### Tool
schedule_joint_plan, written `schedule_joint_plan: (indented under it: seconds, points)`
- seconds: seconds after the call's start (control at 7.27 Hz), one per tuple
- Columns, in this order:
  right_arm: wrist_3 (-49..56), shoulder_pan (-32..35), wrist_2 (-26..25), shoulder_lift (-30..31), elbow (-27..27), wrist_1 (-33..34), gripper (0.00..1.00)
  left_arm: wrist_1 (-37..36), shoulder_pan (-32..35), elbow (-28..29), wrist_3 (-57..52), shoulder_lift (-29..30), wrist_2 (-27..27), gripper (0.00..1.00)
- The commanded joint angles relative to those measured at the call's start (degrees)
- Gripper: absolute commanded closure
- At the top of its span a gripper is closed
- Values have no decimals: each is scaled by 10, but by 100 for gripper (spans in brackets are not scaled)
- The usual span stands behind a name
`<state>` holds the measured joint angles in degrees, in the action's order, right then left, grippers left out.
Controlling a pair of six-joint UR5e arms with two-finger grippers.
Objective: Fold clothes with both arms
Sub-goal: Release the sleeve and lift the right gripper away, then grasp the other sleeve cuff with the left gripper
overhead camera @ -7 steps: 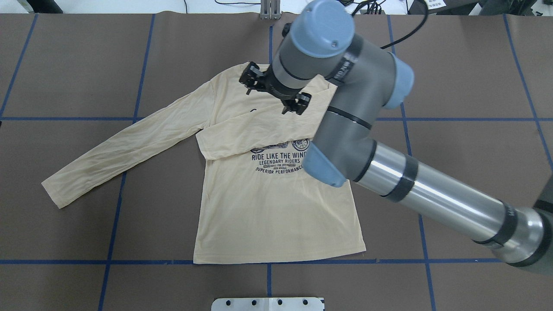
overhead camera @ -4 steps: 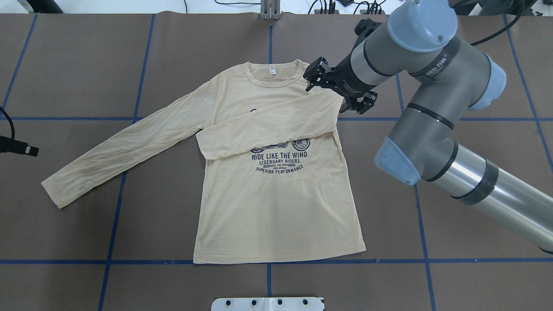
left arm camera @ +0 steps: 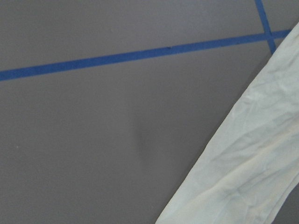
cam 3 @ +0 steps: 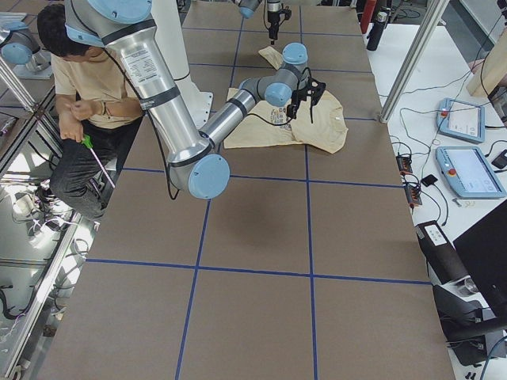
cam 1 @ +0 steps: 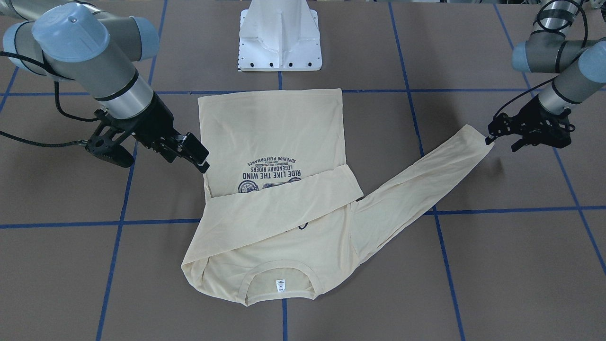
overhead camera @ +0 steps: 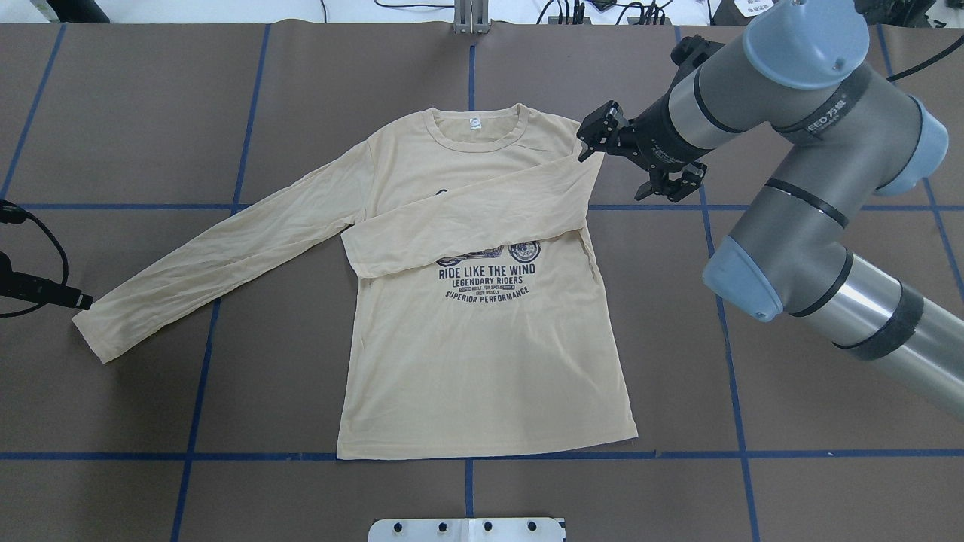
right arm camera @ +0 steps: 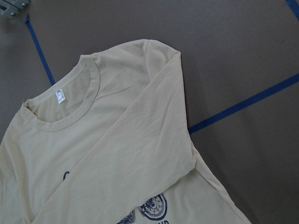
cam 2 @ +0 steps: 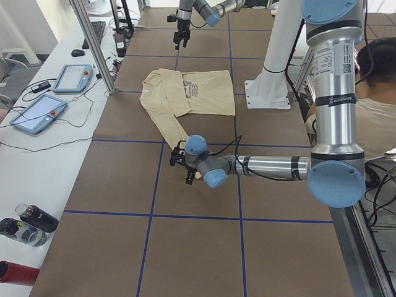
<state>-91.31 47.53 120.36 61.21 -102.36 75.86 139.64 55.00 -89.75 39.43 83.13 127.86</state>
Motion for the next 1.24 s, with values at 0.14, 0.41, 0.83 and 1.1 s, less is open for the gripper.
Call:
schedule_joint_plan:
  seconds: [0.14, 0.41, 0.83, 1.1]
  points:
    - [1, -2, 0, 1, 0, 0, 1, 0, -7, 10, 0, -1, -2, 39]
    - [0, -4, 0, 1, 1, -1, 1, -1, -11, 10, 2, -1, -1, 43]
    - [0, -6, -1, 1, 2, -1, 1, -2, -21, 10, 2, -1, 1, 43]
    - [-1, -8, -1, 0, 3, -1, 1, -2, -23, 10, 2, -1, 2, 47]
